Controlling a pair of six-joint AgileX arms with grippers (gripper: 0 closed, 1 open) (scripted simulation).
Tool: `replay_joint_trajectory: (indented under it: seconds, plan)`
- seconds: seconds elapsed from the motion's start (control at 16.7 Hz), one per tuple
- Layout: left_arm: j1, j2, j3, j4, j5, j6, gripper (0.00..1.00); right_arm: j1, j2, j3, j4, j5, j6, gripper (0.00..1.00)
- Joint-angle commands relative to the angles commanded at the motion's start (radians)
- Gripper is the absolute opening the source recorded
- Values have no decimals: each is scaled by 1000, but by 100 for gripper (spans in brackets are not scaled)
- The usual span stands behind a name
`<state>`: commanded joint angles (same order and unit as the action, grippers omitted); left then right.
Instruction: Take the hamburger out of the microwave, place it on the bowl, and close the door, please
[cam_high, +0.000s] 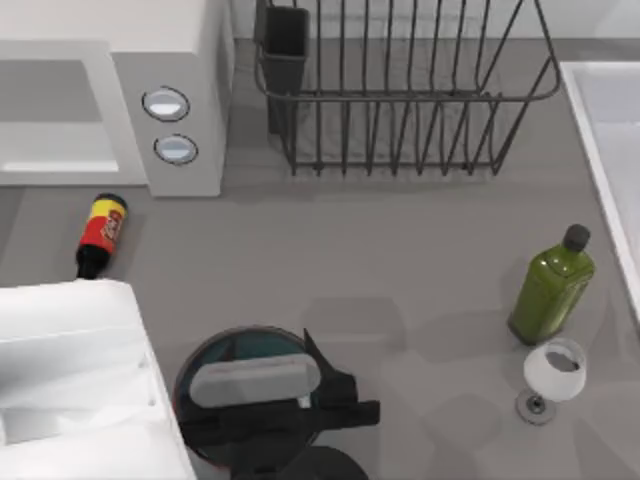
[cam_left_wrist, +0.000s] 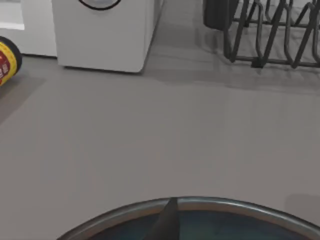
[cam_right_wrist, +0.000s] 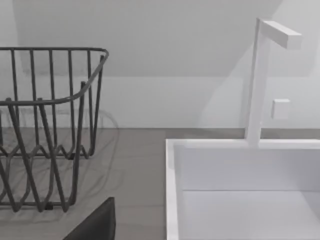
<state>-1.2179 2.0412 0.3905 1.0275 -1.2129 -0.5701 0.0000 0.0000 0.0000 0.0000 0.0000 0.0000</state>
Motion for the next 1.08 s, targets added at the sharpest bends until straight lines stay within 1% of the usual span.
replay_joint_trajectory:
  seconds: [0.3,0.48,0.6,0.78,1.08]
  plan:
    - [2,-53,23,19,3,8,100,0,0,0,0,0,0,100]
    - [58,-133,4,-30,59,34,100,0,0,0,0,0,0,100]
    - [121,-235,-18,-83,121,63,100,0,0,0,0,0,0,100]
    - [244,-449,-60,-190,245,121,100,0,0,0,0,0,0,100]
    - [513,-880,-151,-421,511,244,100,0,0,0,0,0,0,100]
